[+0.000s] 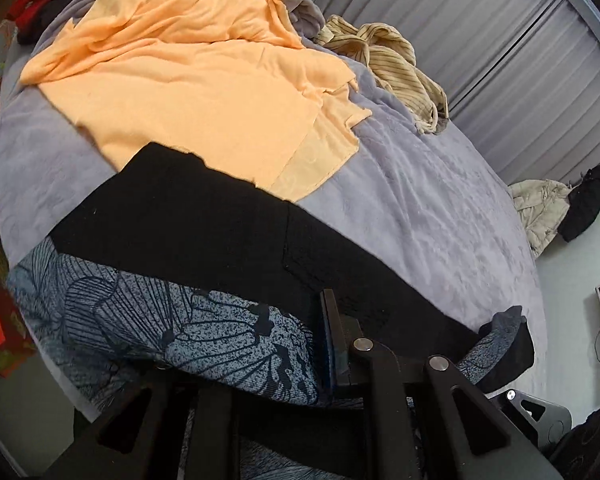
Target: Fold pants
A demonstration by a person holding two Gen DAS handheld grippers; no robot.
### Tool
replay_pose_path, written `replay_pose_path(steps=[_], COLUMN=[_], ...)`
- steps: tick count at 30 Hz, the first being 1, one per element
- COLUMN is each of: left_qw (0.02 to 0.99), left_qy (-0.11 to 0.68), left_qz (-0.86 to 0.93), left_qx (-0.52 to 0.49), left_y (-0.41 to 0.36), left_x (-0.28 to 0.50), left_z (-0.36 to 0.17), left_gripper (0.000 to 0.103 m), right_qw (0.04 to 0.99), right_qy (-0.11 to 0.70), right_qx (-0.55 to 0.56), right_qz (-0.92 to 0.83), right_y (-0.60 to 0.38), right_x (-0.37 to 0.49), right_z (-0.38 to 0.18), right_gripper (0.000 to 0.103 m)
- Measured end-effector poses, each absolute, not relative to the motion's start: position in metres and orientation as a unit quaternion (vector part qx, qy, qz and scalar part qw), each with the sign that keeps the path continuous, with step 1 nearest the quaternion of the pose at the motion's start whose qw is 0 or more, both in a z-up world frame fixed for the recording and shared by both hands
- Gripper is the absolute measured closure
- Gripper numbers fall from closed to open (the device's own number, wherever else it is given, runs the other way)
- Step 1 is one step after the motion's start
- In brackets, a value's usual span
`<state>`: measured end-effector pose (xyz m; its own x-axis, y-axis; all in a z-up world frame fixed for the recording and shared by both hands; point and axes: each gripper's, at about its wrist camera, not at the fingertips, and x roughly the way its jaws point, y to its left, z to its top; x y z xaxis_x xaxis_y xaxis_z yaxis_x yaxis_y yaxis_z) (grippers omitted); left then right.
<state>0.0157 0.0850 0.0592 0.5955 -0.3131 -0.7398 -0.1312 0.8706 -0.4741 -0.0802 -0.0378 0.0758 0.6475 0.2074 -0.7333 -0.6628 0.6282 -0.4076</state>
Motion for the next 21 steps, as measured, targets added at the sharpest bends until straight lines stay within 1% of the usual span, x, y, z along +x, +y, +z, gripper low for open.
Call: replay_pose_path(steps=[3,4,5,6,7,10,12,14,15,16,17,18,21], left_qw=[0.839,0.831,0.827,0.827,0.83,0.837,0.836,0.834,0.834,0.834,0.832,0.833,0.844], left_qy=[0.468,0.477,0.479,0.479,0.477,0.467,0.466,0.467,0.468,0.47,0.47,0.467,0.451], left_qz=[-0.058,-0.057,-0.058,-0.059,-0.059,-0.064,-0.067,-0.067,-0.066,-0.065,-0.069,-0.068,-0.07], left_qx=[-0.27,-0.281,-0.289,-0.289,-0.284,-0.278,-0.283,-0.285,-0.283,-0.283,-0.287,-0.288,-0.281], left_y=[0.094,0.095,0.094,0.094,0.093,0.091,0.093,0.094,0.094,0.094,0.095,0.096,0.1], left_x=[0.013,0.017,0.017,0.018,0.019,0.019,0.02,0.023,0.023,0.024,0.024,0.023,0.017], left_z=[0.031,0.023,0.02,0.019,0.02,0.029,0.031,0.031,0.03,0.031,0.031,0.034,0.047], left_gripper=[0.084,0.084,0.084,0.084,0.084,0.084,0.084,0.084,0.084,0.084,0.084,0.084,0.084], right_qw=[0.832,0.828,0.827,0.831,0.836,0.84,0.83,0.815,0.814,0.815,0.816,0.818,0.826], right_qy=[0.324,0.323,0.321,0.313,0.304,0.288,0.274,0.279,0.293,0.309,0.324,0.334,0.313], right_qx=[-0.386,-0.4,-0.411,-0.415,-0.417,-0.437,-0.476,-0.502,-0.494,-0.479,-0.466,-0.455,-0.453], right_qz=[0.233,0.223,0.211,0.199,0.187,0.142,0.097,0.074,0.084,0.101,0.108,0.114,0.121], right_y=[-0.025,-0.023,-0.021,-0.023,-0.026,-0.04,-0.05,-0.061,-0.068,-0.073,-0.075,-0.076,-0.07], right_x=[-0.089,-0.089,-0.089,-0.087,-0.086,-0.075,-0.069,-0.059,-0.053,-0.048,-0.043,-0.04,-0.052], right_z=[0.055,0.049,0.043,0.041,0.042,0.045,0.04,0.033,0.033,0.036,0.041,0.047,0.068], right_gripper=[0.09,0.074,0.045,0.032,0.022,0.022,0.022,0.022,0.026,0.056,0.083,0.083,0.086])
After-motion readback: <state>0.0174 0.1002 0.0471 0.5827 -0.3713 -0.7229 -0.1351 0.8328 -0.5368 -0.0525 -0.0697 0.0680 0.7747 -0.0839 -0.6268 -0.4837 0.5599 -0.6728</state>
